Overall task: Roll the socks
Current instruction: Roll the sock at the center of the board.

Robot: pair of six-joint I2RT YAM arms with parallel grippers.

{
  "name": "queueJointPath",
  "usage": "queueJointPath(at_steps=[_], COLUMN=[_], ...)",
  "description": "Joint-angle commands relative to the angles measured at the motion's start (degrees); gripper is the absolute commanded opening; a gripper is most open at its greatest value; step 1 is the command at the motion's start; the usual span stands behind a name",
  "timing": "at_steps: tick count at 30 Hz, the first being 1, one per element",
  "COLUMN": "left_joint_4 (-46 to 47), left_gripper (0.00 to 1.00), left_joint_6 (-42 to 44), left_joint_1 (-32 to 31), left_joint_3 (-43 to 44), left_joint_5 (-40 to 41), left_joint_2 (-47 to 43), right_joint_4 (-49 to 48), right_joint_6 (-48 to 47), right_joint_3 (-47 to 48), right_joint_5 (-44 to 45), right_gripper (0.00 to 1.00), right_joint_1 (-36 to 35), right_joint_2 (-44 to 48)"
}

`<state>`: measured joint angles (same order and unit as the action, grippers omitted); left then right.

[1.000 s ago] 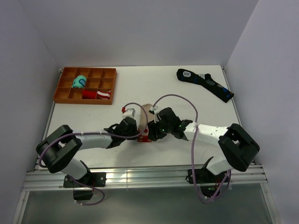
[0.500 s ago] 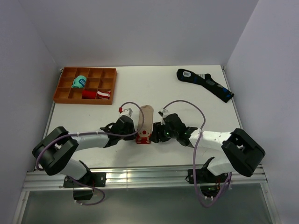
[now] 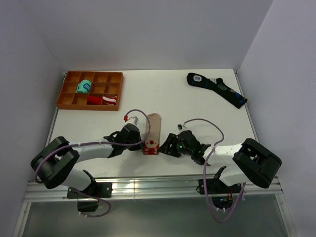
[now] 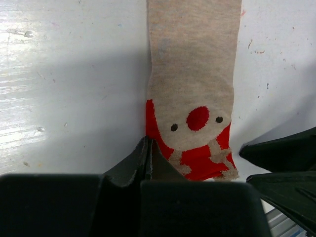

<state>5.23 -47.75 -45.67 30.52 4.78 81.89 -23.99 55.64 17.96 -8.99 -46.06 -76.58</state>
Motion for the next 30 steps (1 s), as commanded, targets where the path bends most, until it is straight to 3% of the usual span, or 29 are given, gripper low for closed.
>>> queueJointPath(at_steps=[1, 4, 8, 14, 21, 30], left_joint_4=[0.7, 1.7, 0.0, -4.8, -10.3, -13.1], left_gripper=[0.0, 0.0, 0.0, 0.0, 0.0, 0.0], left_joint_6=[-1.1, -1.6, -1.5, -1.0, 0.0, 1.6], left_joint_1=[0.1, 0.0, 0.0, 2.7, 7.2, 10.3], left_joint_3=[-0.6, -1.2, -0.1, 1.5, 3.3, 6.0], left_joint_5=[-0.5, -0.8, 0.1, -3.6, -7.1, -15.5], left_joint_2=[-1.1, -0.9, -0.6, -0.4, -1.7, -1.5], right_joint_4=[-10.4, -12.3, -5.4, -21.5, -49.3, -51.7], right_joint_6=[12.4, 14.7, -1.0, -16.3, -32.4, -43.4], right_joint_3=[-4.1, -5.4, -1.5, -8.4, -17.8, -12.4], right_joint_5=[3.5, 5.7, 10.6, 12.1, 12.2, 22.6], right_gripper=[0.59, 0.57, 0.59, 0.59, 0.59, 0.57], right_joint_1=[-0.7, -2.2, -3.9, -4.6, -7.6, -18.3], right_joint_2=[-0.7, 0.1, 2.7, 2.8, -3.8, -16.2])
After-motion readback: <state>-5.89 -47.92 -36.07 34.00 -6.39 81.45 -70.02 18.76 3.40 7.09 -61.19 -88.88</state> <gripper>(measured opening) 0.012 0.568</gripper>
